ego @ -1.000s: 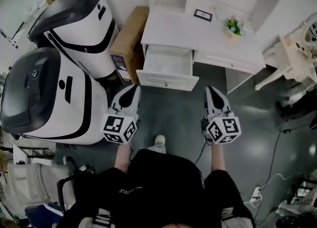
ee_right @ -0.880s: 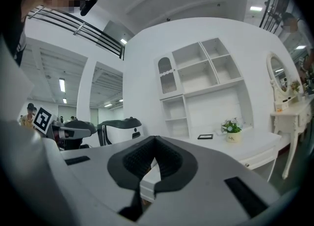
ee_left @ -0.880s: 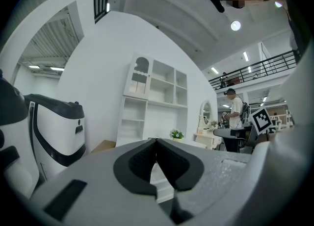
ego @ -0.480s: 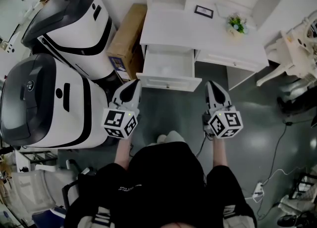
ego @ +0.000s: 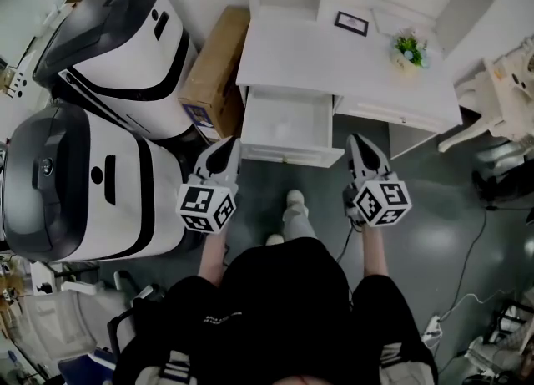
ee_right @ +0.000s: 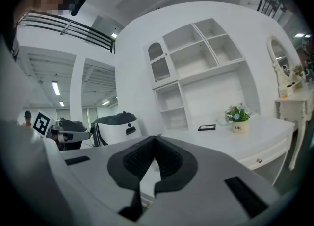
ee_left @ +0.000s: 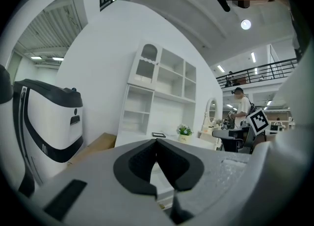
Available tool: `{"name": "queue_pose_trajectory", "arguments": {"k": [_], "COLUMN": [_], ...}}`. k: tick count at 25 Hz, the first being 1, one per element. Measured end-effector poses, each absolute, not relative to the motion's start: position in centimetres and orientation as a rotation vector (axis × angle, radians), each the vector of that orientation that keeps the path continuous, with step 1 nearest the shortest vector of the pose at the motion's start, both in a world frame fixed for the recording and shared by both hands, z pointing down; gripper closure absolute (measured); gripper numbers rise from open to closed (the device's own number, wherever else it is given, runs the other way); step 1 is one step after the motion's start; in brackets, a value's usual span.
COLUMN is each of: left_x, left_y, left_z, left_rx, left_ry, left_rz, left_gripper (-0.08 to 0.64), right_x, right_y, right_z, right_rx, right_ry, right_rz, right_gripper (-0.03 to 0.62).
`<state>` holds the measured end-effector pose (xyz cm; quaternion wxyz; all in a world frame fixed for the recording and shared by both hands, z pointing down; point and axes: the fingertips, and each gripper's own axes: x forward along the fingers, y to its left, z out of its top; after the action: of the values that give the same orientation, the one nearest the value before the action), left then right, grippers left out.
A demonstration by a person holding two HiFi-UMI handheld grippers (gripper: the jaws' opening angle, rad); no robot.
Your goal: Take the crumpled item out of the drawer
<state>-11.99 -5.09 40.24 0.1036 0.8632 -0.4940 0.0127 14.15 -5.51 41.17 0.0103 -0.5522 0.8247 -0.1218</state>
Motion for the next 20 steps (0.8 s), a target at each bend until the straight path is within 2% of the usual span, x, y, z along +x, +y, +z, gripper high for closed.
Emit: {"name": "queue_pose_trajectory", "arguments": {"k": [13, 20], "left_x": [-9.4, -7.5], "left_y": [-14.9, -17.4], "left_z": [42.2, 45.4], "left_rx": [2.397, 2.323], "left_ry": [-1.511, -1.474], "left_rz": [0.019, 0.082], "left_gripper": [0.563, 0.563], "right_x": [14.0, 13.1], "right_y": [-18.2, -21.3], "right_z": [42.0, 44.6], "right_rx": [-1.502, -1.416], "right_ry": [2.742, 2.995], "right_rz": [-0.483, -0.399], "right_gripper": [0.600, 0.600]}}
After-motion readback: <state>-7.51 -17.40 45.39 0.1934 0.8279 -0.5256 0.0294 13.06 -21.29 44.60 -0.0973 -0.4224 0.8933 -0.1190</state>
